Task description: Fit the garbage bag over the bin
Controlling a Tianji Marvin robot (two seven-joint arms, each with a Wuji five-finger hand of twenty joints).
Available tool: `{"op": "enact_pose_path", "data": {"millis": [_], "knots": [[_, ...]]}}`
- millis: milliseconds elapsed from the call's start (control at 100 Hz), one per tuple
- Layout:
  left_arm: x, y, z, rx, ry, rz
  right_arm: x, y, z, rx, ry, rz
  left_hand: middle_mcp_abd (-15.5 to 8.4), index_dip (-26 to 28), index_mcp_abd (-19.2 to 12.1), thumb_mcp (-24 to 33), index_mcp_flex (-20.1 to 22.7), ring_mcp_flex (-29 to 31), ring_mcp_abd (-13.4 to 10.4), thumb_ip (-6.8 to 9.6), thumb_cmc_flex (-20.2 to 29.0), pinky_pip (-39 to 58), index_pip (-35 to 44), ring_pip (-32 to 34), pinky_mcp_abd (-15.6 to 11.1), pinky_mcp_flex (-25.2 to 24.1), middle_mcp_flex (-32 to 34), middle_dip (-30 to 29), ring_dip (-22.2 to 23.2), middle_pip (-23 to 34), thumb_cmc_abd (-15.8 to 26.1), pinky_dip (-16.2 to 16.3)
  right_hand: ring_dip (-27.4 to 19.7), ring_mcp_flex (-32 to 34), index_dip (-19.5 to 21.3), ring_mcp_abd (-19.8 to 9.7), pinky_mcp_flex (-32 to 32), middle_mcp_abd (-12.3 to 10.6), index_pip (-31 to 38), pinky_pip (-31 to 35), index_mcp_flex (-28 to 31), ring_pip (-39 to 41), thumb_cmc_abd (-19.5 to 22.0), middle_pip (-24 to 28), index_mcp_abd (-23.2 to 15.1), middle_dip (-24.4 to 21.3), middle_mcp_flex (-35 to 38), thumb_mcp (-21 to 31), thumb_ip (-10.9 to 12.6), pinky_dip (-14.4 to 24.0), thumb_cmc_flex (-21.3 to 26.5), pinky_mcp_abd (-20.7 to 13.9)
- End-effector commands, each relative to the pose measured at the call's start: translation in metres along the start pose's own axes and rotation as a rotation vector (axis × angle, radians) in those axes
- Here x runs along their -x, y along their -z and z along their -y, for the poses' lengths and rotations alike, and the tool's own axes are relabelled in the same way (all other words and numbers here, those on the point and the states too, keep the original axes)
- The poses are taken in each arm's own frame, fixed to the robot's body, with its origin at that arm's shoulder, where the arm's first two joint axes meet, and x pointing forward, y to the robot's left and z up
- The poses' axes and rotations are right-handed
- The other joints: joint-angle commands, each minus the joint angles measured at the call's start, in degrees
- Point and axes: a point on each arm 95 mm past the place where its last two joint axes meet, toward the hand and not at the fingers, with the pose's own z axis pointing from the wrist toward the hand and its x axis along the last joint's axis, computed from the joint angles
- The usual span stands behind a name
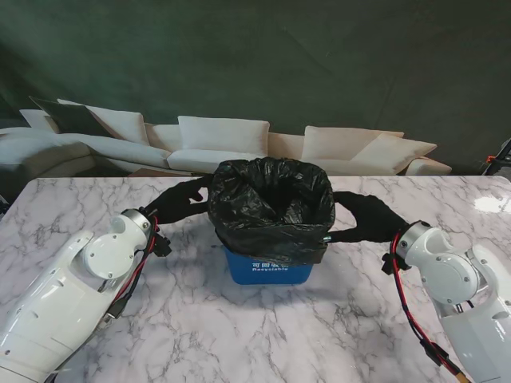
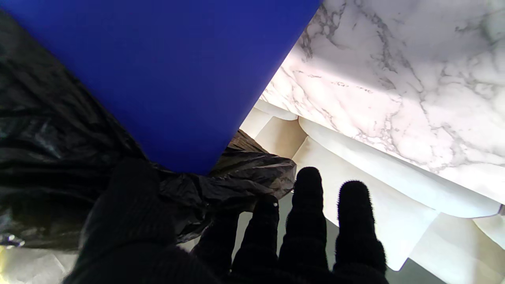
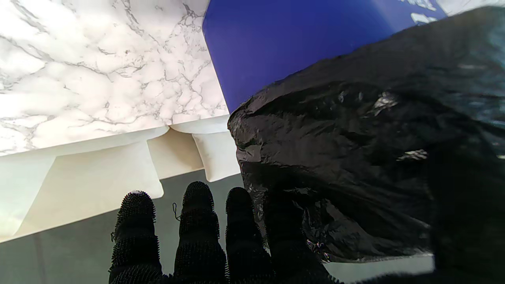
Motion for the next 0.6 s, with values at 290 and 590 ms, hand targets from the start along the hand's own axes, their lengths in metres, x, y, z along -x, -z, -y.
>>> {"op": "enact_pose_path", "data": {"millis": [290, 590], "knots": [[0.003, -0.005, -0.005, 0.081, -0.012, 0.020, -0.006, -0.005, 0.016, -0.098, 0.020, -0.017, -0.71, -0.24, -0.71, -0.78, 1.24, 0.26, -0.14, -1.10, -1.49, -1.92, -0.37, -1.84, 1.20, -1.48, 0.29, 0.37, -0.38, -1.67, -1.85, 0.98, -0.06, -0.84, 3.05, -0.50, -0.37, -1.09, 4.55, -1.55, 2.02, -1.18, 0.55, 0.39, -13.33, -0.10, -0.87, -2.13, 0.38, 1.33, 2.39, 0.01], [0.016, -0.005, -0.017, 0.136, 0.003, 0.054, -0.006, -0.006, 0.023, -0.137, 0.044, -0.016, -0.39, 0.04, -0.41, -0.92, 2.32, -0.26, 0.05, -1.12, -1.70, -2.14, 0.05, -2.11, 1.21, -1.49, 0.00, 0.25, -0.56, -2.12, -1.90, 1.21, 0.10, -0.82, 3.27, -0.58, -0.32, -1.11, 5.15, -1.68, 1.74, -1.17, 0.74, 0.29, -13.32, -0.13, -0.89, -2.68, 0.51, 1.72, 2.49, 0.12]]}}
